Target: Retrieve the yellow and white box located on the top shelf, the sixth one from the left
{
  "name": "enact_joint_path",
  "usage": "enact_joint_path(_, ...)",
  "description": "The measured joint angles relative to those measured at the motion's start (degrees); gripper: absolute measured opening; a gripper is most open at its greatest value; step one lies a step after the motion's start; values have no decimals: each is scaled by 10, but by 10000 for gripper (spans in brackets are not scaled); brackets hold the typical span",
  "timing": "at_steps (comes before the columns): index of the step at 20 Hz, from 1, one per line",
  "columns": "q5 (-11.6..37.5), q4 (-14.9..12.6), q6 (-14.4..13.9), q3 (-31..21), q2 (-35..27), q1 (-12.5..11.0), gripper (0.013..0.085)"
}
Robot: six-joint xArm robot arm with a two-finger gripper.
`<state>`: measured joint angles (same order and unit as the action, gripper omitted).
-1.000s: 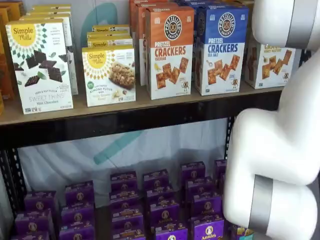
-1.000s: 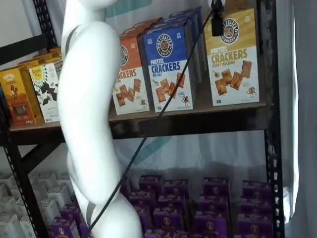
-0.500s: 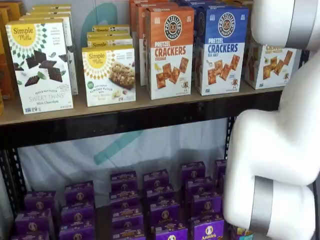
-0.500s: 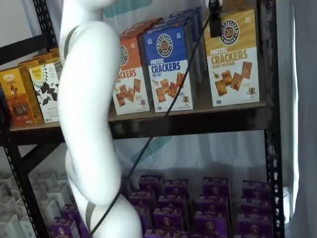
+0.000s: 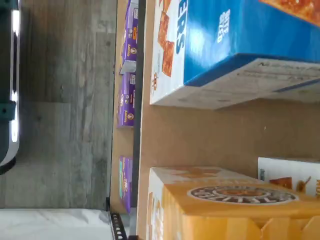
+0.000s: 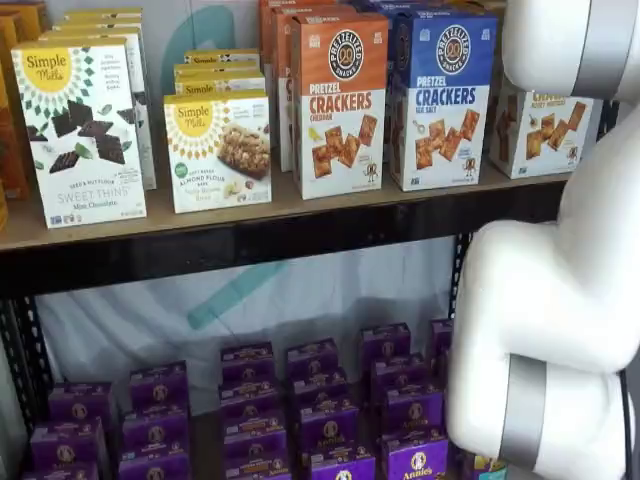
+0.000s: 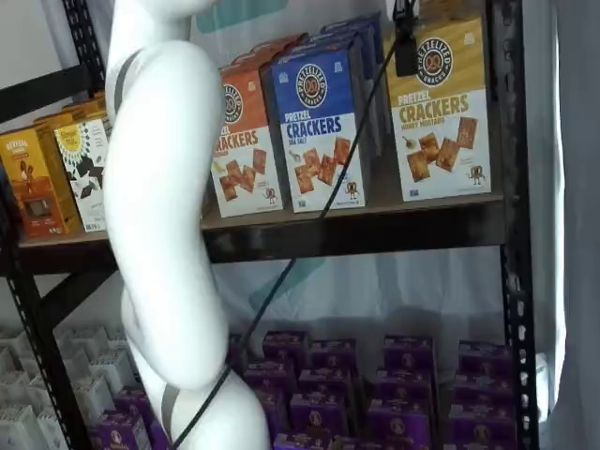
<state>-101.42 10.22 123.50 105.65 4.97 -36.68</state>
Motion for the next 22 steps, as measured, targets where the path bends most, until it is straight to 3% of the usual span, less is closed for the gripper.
enact_joint_path(1, 0, 0, 0, 0, 0, 0, 850)
enact_joint_path(6, 6, 0, 2, -6, 4, -1, 690)
enact_joint_path(12, 12, -2, 7, -10, 8, -4, 690)
enact_joint_path(16, 11, -2, 5, -9, 8, -3, 570)
enact_joint_path(22, 6, -2, 5, -1, 4, -3, 570)
